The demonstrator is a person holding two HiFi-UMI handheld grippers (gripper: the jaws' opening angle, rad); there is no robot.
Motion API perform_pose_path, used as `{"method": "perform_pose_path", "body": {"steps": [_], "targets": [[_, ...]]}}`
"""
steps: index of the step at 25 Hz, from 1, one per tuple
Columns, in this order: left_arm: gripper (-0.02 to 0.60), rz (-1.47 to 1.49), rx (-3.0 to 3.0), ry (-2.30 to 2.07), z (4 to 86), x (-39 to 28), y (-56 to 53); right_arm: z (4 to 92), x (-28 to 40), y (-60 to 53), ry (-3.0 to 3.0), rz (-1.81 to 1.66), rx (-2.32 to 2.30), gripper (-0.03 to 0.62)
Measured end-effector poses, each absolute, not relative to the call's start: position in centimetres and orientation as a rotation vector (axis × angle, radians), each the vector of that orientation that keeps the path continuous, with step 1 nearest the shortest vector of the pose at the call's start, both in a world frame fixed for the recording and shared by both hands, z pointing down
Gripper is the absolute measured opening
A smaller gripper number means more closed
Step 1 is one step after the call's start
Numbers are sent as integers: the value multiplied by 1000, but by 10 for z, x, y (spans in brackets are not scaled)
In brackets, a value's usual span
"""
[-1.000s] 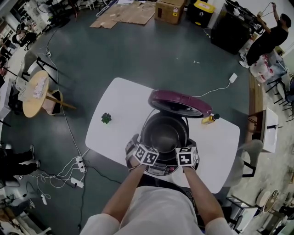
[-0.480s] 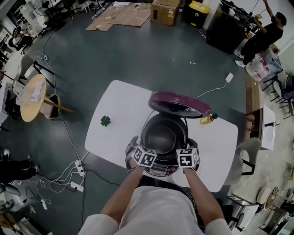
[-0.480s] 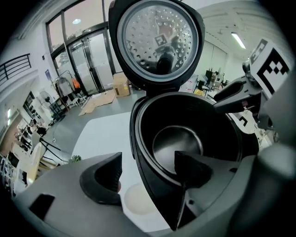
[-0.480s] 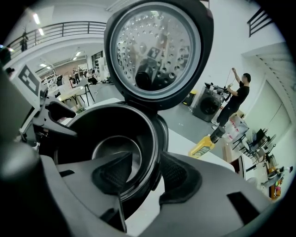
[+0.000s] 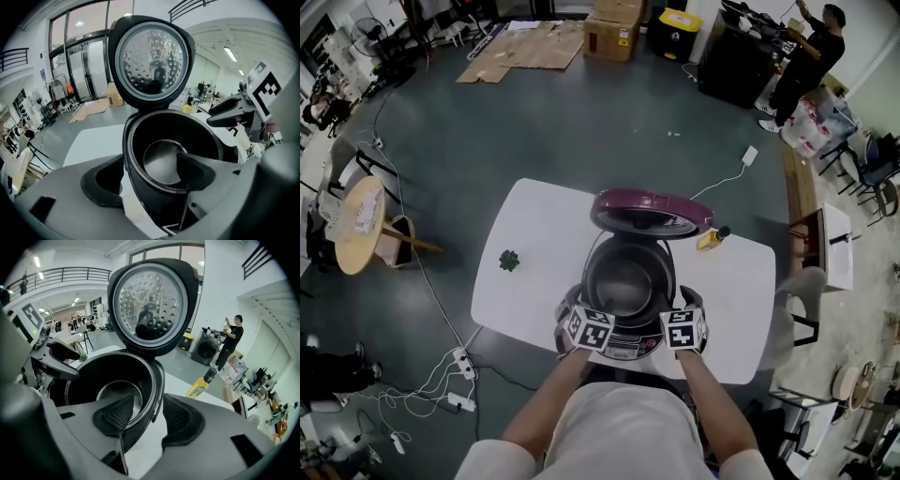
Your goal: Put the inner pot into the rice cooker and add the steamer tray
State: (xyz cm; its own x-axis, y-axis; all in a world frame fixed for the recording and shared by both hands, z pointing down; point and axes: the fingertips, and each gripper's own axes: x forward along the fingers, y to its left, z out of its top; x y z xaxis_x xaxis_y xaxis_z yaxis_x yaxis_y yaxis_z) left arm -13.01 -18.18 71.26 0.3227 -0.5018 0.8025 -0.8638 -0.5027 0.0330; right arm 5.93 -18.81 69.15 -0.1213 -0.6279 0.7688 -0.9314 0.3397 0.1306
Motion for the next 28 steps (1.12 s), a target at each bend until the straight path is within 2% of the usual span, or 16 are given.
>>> {"method": "perform_pose_path", "body": {"steps": [15, 28], "targets": [[368, 991, 2339, -985, 674, -66, -156, 664, 93, -146, -1832, 536, 1511, 209], [368, 1004, 2406, -838, 672, -20, -131, 665, 126, -106, -1812, 599, 1574, 209]]}}
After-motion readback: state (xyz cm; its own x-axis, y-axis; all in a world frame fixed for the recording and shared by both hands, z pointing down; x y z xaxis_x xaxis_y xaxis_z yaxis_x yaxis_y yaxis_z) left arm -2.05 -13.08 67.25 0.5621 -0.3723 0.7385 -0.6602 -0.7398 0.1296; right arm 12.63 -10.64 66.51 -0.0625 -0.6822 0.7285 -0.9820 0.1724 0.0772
